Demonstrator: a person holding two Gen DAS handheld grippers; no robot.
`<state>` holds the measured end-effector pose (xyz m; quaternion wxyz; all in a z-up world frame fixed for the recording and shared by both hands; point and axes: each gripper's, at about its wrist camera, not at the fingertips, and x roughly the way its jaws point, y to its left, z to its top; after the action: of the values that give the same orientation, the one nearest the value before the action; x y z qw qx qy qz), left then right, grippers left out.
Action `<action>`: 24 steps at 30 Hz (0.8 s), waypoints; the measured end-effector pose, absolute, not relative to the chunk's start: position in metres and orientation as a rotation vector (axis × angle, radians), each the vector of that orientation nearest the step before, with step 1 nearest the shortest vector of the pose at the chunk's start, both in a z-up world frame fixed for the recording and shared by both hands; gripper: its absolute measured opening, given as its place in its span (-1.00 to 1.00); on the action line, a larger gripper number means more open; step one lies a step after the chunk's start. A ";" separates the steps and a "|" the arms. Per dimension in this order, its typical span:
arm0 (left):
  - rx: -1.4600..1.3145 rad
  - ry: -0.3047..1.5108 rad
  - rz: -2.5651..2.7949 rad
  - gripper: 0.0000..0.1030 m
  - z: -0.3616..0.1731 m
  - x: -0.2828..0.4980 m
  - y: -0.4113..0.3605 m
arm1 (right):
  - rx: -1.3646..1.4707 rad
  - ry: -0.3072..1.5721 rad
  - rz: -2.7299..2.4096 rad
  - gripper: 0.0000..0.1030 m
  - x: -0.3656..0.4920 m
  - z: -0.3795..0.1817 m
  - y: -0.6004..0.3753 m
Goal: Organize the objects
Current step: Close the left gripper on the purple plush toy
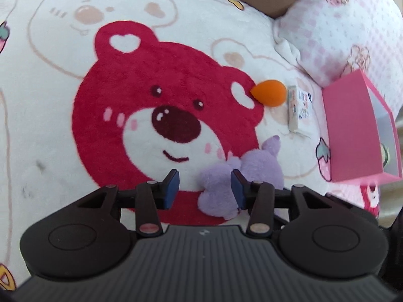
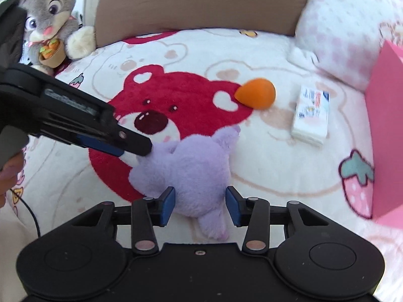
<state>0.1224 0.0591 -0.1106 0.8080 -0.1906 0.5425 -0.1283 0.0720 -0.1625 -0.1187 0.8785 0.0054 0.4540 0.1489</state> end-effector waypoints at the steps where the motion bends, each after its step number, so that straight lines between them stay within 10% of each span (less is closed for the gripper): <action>1: -0.415 1.173 -0.287 -0.10 -0.113 0.123 0.059 | 0.019 0.952 0.307 -0.06 0.072 -0.120 -0.162; 14: -0.409 1.166 -0.323 -0.04 -0.133 0.120 0.049 | -0.119 0.897 0.277 0.01 0.069 -0.121 -0.146; 24: -0.252 1.036 -0.420 -0.44 -0.119 0.111 0.029 | -0.179 0.879 0.280 0.07 0.069 -0.121 -0.139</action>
<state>0.1105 0.0292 -0.1189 0.8403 -0.1193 0.4901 -0.1988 0.0686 -0.1395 -0.1211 0.8917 -0.0865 0.4234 0.1350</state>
